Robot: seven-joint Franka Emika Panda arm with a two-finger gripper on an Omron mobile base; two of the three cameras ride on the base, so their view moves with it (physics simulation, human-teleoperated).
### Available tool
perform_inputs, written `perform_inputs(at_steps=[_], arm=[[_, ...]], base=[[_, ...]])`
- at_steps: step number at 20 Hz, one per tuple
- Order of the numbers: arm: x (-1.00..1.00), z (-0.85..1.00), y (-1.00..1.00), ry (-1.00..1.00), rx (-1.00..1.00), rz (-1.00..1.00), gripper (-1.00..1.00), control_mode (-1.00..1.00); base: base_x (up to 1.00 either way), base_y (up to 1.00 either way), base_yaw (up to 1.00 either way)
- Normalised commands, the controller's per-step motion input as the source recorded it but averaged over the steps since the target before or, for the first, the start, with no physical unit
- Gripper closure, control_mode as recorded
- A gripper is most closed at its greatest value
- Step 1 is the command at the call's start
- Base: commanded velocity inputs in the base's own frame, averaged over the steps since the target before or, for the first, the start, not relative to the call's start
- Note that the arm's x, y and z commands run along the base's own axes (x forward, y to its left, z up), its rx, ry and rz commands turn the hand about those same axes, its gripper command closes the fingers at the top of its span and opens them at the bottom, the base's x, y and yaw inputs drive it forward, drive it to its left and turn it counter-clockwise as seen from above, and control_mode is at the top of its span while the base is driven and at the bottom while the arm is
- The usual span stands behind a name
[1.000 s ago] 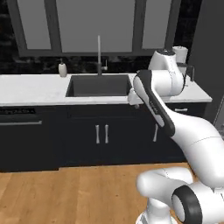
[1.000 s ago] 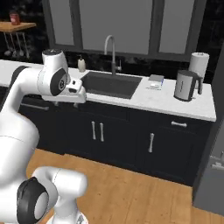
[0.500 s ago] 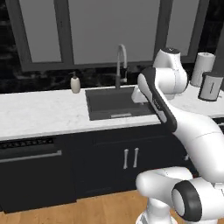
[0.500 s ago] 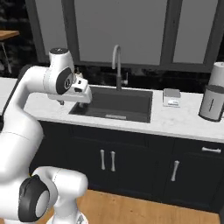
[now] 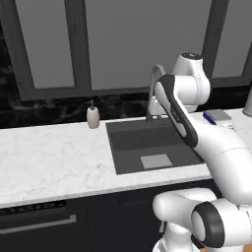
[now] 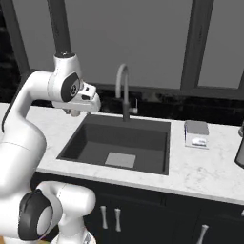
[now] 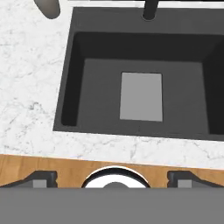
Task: Navigate to the sink.
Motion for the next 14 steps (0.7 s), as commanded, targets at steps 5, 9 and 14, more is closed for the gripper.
perform_inputs(at_steps=[5,9,14], arm=[[0.00,0.00,0.00,0.00,0.00,0.00,-1.00,1.00],[0.00,0.00,0.00,0.00,0.00,0.00,-1.00,1.00],[0.00,0.00,0.00,0.00,0.00,0.00,-1.00,1.00]], base=[[0.88,0.00,-0.06],[0.92,0.00,-0.01],[0.95,0.00,-0.01]])
